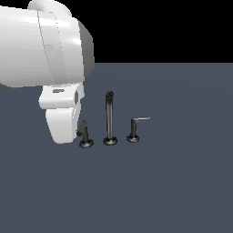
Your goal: Turn on the faucet by rotating a designated handle.
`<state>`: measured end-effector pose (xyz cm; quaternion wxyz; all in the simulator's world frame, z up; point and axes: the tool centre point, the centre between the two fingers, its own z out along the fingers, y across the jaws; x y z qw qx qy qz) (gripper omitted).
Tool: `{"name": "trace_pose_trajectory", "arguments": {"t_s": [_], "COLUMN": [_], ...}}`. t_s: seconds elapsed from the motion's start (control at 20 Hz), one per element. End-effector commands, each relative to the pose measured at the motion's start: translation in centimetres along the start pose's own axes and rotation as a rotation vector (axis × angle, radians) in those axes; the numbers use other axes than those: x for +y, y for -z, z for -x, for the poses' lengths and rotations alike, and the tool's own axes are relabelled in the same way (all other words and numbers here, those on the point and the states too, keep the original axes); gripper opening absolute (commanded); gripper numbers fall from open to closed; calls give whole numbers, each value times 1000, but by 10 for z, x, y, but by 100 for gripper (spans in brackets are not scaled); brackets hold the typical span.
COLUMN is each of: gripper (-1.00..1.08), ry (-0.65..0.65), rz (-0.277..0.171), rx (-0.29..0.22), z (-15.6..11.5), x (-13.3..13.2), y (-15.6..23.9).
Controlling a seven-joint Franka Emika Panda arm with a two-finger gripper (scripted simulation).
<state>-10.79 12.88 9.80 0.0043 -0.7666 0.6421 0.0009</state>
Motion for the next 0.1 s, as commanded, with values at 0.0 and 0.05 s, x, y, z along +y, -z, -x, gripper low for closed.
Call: {"name": "trace_pose_trajectory", "arguments": {"t_s": [0.0, 0.05], "gripper": [-100, -100], "ry": [-24, -24], "rz": [5, 5], "rx": [7, 7], "z": [-21, -21], "x": [7, 7], "y": [0, 0]}}
